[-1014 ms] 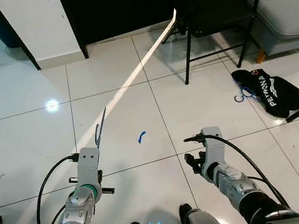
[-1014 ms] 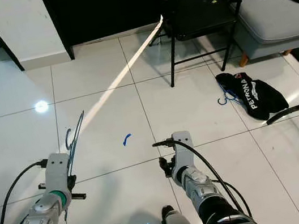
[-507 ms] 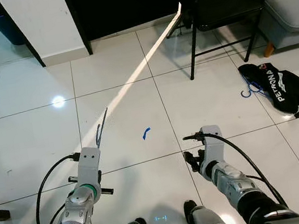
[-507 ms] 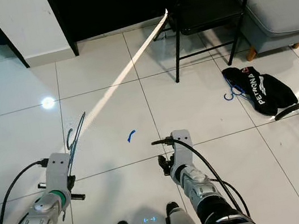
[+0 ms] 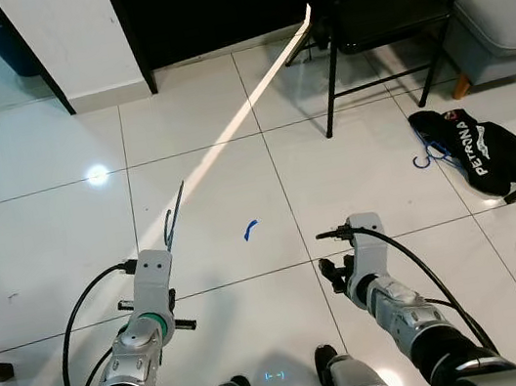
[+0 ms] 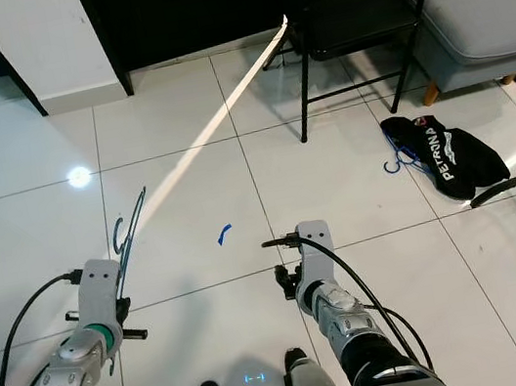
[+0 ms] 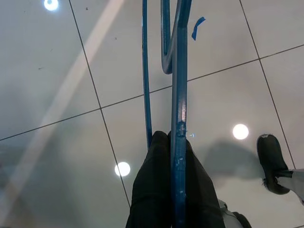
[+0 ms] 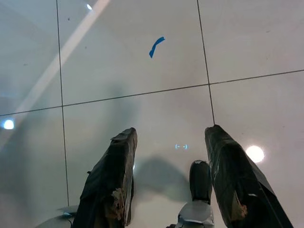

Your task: Hang hanger

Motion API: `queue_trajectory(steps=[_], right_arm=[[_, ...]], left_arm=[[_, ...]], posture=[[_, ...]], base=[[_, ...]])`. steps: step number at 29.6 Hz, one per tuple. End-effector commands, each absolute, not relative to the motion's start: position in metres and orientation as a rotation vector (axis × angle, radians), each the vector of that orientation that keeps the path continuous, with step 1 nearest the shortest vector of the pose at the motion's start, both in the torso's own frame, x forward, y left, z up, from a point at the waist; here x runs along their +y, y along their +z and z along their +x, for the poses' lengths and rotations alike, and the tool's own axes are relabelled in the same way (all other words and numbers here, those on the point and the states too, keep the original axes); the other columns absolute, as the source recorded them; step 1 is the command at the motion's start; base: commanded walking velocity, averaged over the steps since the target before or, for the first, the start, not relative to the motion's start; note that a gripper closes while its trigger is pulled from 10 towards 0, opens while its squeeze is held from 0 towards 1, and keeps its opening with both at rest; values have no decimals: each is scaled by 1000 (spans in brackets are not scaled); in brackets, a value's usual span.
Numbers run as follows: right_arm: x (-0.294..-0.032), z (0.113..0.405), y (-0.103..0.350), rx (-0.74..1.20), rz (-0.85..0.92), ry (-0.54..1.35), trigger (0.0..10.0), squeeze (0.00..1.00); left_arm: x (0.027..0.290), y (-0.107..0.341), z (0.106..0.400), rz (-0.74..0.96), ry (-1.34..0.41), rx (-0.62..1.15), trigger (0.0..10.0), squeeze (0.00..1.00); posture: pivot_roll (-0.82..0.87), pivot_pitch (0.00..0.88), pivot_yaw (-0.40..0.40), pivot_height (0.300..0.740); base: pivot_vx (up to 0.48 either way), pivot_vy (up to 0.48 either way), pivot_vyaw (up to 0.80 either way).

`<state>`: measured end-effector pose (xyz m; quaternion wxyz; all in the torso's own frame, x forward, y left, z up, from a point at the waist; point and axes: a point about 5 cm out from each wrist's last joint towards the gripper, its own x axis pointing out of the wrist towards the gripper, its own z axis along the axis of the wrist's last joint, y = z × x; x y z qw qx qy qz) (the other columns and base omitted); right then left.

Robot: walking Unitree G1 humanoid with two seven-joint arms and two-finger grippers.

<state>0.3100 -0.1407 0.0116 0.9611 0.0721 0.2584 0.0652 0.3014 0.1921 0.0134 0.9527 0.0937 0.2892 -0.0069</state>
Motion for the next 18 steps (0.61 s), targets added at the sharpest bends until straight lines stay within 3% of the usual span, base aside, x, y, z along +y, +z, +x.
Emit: queue_trajectory(steps=[1,18], right_arm=[[-141,301,1,565,146,124,10000,0],[-142,302,0,574,117,121,10000,0]], left_arm=[[195,2,292,184,-6,632,10000,0],[190,0,295,218,-15,641,10000,0]], posture=[[17,189,58,740],[12,102,39,740]], base=[[0,0,0],[0,0,0]])
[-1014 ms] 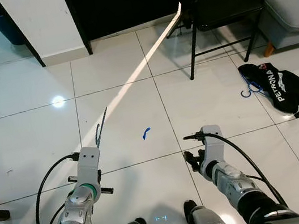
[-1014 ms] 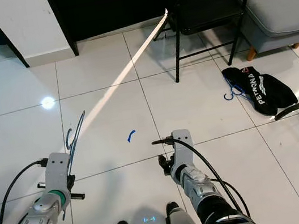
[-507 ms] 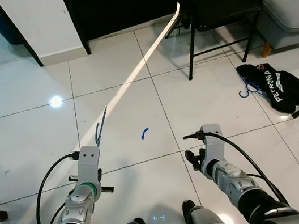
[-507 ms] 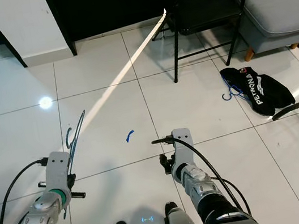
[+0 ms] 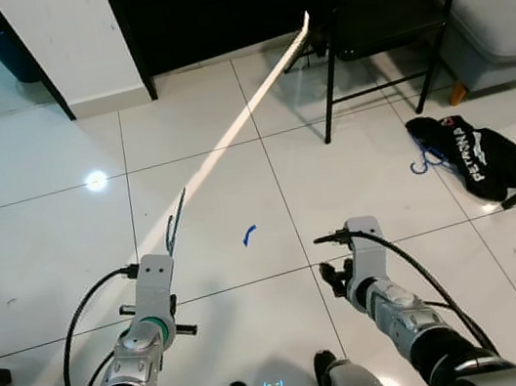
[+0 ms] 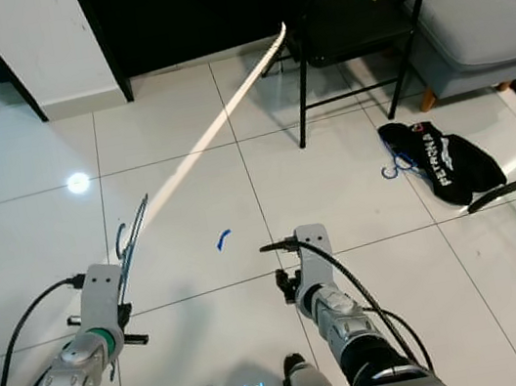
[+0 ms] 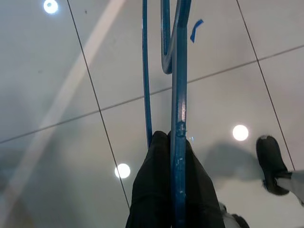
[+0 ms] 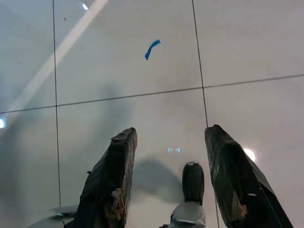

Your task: Hang hanger

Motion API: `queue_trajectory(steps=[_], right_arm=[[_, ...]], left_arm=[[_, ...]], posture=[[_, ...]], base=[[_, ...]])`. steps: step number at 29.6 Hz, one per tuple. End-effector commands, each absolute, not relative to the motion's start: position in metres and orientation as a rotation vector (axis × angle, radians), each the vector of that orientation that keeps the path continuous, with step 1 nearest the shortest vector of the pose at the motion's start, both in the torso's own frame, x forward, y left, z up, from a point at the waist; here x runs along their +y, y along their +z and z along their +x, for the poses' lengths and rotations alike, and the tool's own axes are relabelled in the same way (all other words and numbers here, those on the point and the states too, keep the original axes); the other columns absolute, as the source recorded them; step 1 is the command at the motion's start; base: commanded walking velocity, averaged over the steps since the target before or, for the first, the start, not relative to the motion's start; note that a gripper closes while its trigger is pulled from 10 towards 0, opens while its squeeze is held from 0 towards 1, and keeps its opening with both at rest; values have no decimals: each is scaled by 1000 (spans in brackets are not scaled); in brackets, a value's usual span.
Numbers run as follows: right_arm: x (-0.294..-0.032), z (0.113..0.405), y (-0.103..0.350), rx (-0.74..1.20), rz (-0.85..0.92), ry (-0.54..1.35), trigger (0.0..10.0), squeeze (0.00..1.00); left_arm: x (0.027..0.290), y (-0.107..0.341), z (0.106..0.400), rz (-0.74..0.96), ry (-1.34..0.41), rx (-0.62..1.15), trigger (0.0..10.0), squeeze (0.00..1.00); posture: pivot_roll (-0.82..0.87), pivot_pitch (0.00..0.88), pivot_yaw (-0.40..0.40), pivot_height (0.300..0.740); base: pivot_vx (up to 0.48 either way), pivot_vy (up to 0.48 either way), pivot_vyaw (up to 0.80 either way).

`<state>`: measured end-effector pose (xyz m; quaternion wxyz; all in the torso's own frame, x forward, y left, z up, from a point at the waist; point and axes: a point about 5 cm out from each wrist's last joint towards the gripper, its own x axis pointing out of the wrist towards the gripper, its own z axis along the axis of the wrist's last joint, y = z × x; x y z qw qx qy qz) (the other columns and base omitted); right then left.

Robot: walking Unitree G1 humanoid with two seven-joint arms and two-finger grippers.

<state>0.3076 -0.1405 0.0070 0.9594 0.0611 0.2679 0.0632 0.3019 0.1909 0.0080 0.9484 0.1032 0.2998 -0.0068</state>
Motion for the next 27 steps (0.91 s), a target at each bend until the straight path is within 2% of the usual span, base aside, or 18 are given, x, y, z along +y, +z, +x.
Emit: queue_trajectory(steps=[1,8,27], right_arm=[[-142,302,0,574,116,120,10000,0],[-143,302,-1,572,111,111,10000,0],[-142,303,1,554,116,94,10000,0]], left_arm=[[190,0,295,223,-16,641,10000,0],[189,-2,296,228,-19,646,10000,0],[191,1,298,237,-8,618,10000,0]], posture=[[13,93,38,740],[9,62,44,740],[6,52,58,740]], base=[[0,0,0],[0,0,0],[0,0,0]])
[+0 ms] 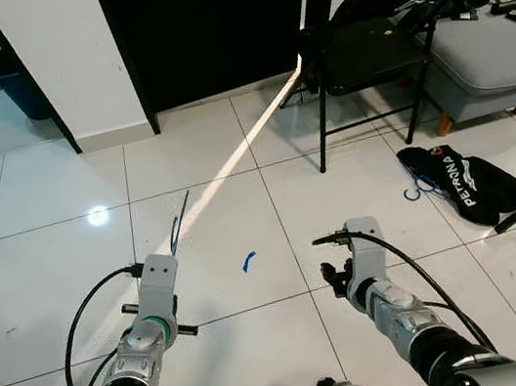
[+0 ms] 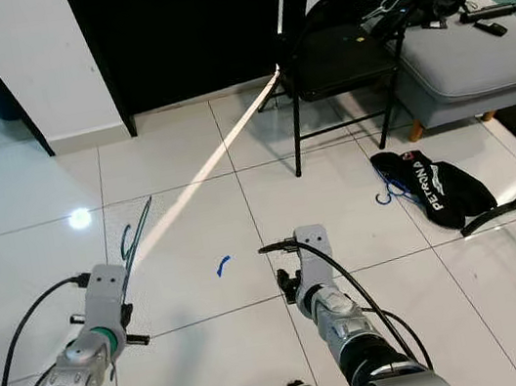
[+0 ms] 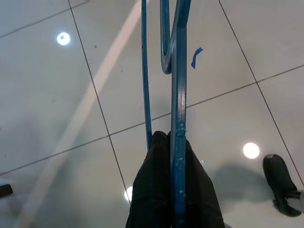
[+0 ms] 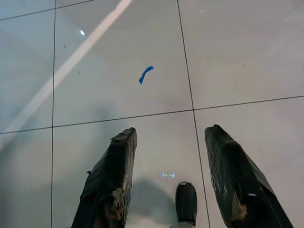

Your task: Hang hanger

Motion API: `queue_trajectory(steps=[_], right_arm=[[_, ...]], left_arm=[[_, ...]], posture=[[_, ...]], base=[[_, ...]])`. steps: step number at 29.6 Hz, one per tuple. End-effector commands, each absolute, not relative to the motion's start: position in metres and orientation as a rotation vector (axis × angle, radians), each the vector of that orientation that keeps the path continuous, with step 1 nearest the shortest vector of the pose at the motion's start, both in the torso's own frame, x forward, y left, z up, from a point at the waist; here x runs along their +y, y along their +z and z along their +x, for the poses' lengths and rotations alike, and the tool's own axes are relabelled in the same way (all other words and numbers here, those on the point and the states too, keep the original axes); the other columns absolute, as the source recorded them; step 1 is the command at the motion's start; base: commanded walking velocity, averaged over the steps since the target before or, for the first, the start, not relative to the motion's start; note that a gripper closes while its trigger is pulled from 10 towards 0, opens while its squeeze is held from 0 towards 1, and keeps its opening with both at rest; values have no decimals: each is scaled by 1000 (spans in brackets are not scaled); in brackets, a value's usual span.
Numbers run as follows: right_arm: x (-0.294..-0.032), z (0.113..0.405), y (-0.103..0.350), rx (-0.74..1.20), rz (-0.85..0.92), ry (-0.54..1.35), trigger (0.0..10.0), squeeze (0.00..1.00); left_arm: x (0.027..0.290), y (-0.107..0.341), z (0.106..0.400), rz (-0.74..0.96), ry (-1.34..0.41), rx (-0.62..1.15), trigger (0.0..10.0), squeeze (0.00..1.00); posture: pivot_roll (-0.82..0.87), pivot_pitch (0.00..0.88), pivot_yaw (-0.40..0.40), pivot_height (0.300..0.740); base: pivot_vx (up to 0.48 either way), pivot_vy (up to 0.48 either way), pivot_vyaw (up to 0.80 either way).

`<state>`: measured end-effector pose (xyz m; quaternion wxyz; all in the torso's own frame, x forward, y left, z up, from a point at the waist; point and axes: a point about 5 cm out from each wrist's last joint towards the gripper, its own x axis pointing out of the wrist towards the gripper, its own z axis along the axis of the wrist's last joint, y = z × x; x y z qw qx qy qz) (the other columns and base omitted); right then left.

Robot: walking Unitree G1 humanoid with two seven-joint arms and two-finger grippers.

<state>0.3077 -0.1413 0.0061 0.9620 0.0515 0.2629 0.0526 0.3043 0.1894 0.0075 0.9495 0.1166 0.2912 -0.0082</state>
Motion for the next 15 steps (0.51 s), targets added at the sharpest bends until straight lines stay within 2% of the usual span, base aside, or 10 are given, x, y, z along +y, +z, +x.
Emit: queue_trajectory(steps=[1,15], right_arm=[[-142,303,0,554,117,93,10000,0],[-142,301,-1,559,110,95,10000,0]], left_arm=[[191,1,298,239,-8,616,10000,0],[189,-3,296,233,-24,638,10000,0]], posture=[[7,49,56,740],[11,26,48,740]], base=[[0,0,0],[0,0,0]])
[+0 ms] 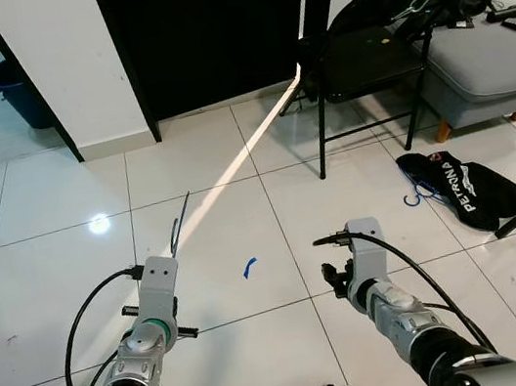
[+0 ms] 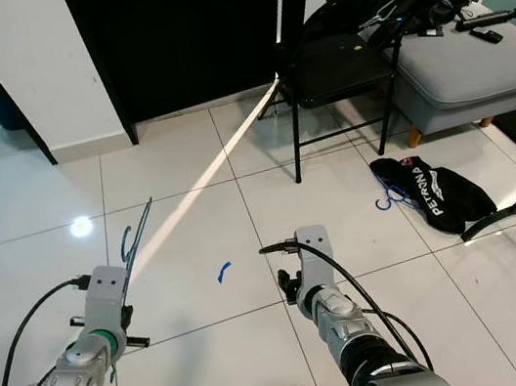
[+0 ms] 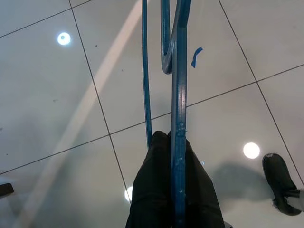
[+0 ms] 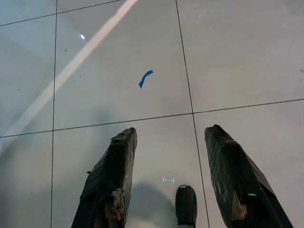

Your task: Hang hanger

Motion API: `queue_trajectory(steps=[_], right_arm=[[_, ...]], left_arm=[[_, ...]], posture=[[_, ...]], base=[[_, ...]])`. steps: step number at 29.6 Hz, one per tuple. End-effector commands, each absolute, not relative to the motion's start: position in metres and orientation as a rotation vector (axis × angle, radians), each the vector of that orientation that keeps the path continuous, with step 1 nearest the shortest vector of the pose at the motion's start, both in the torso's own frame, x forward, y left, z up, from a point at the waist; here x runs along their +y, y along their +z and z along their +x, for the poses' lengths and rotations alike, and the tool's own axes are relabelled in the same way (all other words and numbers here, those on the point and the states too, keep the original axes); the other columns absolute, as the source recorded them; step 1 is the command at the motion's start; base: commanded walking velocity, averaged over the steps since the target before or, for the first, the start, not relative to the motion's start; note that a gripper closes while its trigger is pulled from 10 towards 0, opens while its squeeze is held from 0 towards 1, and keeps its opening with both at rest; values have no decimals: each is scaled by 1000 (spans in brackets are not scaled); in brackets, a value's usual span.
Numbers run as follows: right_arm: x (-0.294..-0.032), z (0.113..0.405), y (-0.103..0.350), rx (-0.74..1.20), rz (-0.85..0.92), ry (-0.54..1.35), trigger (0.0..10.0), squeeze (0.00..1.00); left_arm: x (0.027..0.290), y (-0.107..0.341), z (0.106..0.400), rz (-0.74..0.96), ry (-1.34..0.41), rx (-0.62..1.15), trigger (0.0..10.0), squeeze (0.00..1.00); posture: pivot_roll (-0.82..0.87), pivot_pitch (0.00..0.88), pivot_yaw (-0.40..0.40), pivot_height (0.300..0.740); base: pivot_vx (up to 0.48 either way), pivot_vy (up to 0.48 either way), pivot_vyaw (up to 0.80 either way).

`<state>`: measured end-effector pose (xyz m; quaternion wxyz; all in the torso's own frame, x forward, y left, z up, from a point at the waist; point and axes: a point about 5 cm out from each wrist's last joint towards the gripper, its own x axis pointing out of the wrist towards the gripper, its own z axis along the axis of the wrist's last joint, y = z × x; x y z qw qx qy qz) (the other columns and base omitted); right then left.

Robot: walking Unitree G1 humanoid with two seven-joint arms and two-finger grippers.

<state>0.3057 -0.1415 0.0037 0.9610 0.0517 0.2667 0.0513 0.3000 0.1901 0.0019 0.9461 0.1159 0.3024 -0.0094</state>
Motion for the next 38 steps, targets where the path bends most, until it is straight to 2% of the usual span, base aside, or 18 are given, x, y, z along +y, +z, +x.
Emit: queue_trajectory(steps=[1,38], right_arm=[[-142,301,-2,560,109,95,10000,0],[-146,293,-8,546,25,85,10000,0]], left_arm=[[189,-4,295,234,-23,638,10000,0],[187,-13,285,250,-16,646,10000,0]], posture=[[12,23,47,740],[31,0,21,740]], base=[[0,0,0],[0,0,0]])
